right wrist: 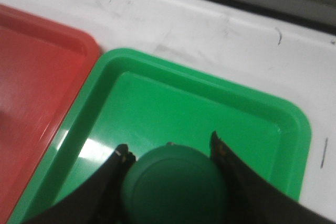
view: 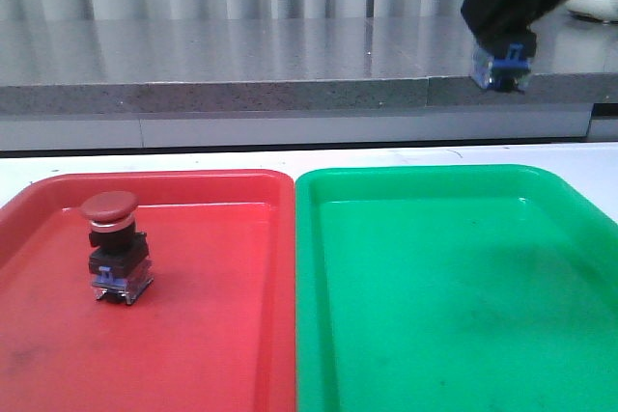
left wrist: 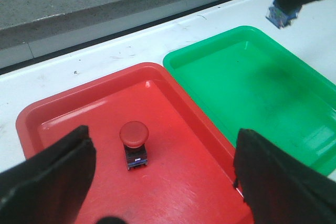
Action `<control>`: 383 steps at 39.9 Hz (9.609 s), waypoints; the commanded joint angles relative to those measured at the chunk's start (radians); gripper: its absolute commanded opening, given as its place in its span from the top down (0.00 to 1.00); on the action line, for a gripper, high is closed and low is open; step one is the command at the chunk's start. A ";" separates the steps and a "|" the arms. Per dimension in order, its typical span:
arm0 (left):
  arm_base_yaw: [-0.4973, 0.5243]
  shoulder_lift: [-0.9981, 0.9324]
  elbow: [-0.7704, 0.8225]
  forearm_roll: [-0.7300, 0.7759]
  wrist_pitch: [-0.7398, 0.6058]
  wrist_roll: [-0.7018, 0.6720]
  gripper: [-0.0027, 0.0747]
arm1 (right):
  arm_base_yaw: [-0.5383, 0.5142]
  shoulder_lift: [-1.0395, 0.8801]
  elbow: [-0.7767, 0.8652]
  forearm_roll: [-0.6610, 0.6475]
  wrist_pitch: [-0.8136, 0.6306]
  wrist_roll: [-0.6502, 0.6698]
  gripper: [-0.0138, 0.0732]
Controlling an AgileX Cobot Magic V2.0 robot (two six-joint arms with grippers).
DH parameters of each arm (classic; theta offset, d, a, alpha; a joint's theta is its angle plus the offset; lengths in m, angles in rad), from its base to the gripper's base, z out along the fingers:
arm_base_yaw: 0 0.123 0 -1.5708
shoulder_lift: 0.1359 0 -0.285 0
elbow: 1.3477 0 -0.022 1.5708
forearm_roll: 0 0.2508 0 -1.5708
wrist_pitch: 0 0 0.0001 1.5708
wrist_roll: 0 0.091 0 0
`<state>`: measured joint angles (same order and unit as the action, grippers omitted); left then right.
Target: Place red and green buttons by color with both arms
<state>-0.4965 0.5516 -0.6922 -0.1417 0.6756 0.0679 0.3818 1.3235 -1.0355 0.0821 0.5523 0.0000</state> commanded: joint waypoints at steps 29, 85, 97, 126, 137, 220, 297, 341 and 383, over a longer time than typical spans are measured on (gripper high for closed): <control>-0.008 0.001 -0.026 -0.006 -0.071 -0.006 0.28 | 0.076 0.171 0.262 -0.049 -0.481 -0.011 0.51; -0.008 0.001 -0.026 -0.006 -0.071 -0.006 0.28 | 0.073 -0.259 0.169 -0.049 -0.032 -0.010 0.11; -0.008 0.001 -0.026 -0.006 -0.071 -0.006 0.28 | 0.073 -0.541 0.193 -0.049 0.101 0.000 0.11; -0.008 0.001 -0.026 -0.006 -0.071 -0.006 0.28 | 0.073 -0.793 0.321 -0.051 0.156 0.014 0.17; -0.008 0.001 -0.026 -0.006 -0.071 -0.006 0.50 | 0.073 -0.793 0.321 -0.051 0.155 0.014 0.74; 0.443 -0.575 0.720 0.161 -0.659 -0.238 0.99 | 0.073 -0.793 0.321 -0.051 0.157 0.014 0.92; 0.436 -0.575 0.720 0.124 -0.709 -0.183 0.99 | 0.073 -0.801 0.328 -0.051 0.152 0.014 0.92; 0.436 -0.573 0.720 0.124 -0.707 -0.183 0.99 | -0.310 -1.350 1.056 -0.064 -0.540 0.011 0.92; 0.436 -0.573 0.720 0.124 -0.707 -0.183 0.99 | -0.322 -1.350 1.056 -0.013 -0.559 0.015 0.92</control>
<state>-0.0534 -0.0050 0.0026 -0.0093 0.0472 -0.1167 0.0645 -0.0099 0.0268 0.0695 0.0848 0.0153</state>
